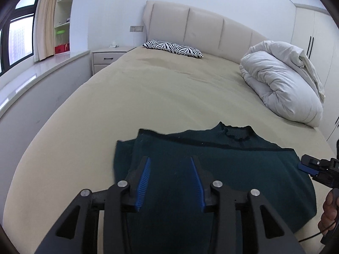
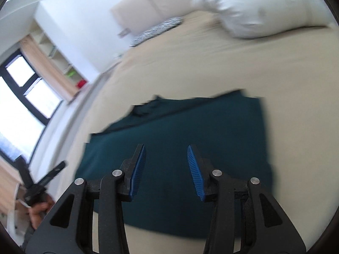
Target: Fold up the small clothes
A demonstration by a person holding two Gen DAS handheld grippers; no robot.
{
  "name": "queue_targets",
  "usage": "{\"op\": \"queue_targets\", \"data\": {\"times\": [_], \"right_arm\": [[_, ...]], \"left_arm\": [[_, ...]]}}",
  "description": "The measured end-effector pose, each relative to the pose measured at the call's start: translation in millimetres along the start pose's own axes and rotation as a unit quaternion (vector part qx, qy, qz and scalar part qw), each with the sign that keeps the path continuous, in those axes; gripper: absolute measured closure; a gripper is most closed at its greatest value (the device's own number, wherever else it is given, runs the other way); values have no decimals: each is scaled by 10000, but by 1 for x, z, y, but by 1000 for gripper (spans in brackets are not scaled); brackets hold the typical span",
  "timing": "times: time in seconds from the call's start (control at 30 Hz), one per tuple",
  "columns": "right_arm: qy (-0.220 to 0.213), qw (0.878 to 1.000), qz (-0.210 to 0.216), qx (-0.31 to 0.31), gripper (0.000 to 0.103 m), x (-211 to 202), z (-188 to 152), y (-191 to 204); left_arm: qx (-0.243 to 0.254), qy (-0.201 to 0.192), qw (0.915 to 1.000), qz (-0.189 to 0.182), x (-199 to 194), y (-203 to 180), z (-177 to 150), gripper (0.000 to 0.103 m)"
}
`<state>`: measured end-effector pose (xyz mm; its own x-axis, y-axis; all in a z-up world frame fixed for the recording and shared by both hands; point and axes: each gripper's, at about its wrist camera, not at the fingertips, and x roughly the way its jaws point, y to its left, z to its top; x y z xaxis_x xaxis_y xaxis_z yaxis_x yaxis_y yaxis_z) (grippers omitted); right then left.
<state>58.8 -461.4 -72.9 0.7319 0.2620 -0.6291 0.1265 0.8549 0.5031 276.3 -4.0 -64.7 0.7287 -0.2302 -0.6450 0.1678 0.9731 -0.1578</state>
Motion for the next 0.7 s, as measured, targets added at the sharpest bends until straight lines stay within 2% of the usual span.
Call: {"op": "queue_targets", "data": {"times": [0.1,0.2,0.23,0.33,0.37,0.43,0.5,0.53,0.6,0.7], "right_arm": [[484,9960,675,319,63,67,13,19],[731,9913,935,564,63,118,20,24],[770,9898,1020,635,63,132,21,22],[648,9839,1177,1179,72,155,24,-12],[522,9795,1334,1417,80,156,24,-29],[182,9737,1391,1794,81,147,24,-63],[-128,9606,1743,2160,83,137,25,-94],[-278,9557,1781,2327,83,129,25,-108],[-581,9524,1752,2425,82,112,30,-130],[-899,9510,1466,2571,82,89,30,-156]], "left_arm": [[136,44,9995,271,39,-9,12,63],[50,380,9986,377,75,2,9,63],[-52,554,9979,344,87,10,3,62],[-549,509,9971,-93,90,32,0,62],[-592,516,9968,-144,91,34,1,62],[-594,520,9967,-169,92,36,0,62],[-573,510,9969,-157,92,36,0,62],[-575,506,9969,-159,91,36,0,62],[-623,497,9966,-199,89,40,0,62],[-780,494,9954,-260,78,44,-2,62]]}}
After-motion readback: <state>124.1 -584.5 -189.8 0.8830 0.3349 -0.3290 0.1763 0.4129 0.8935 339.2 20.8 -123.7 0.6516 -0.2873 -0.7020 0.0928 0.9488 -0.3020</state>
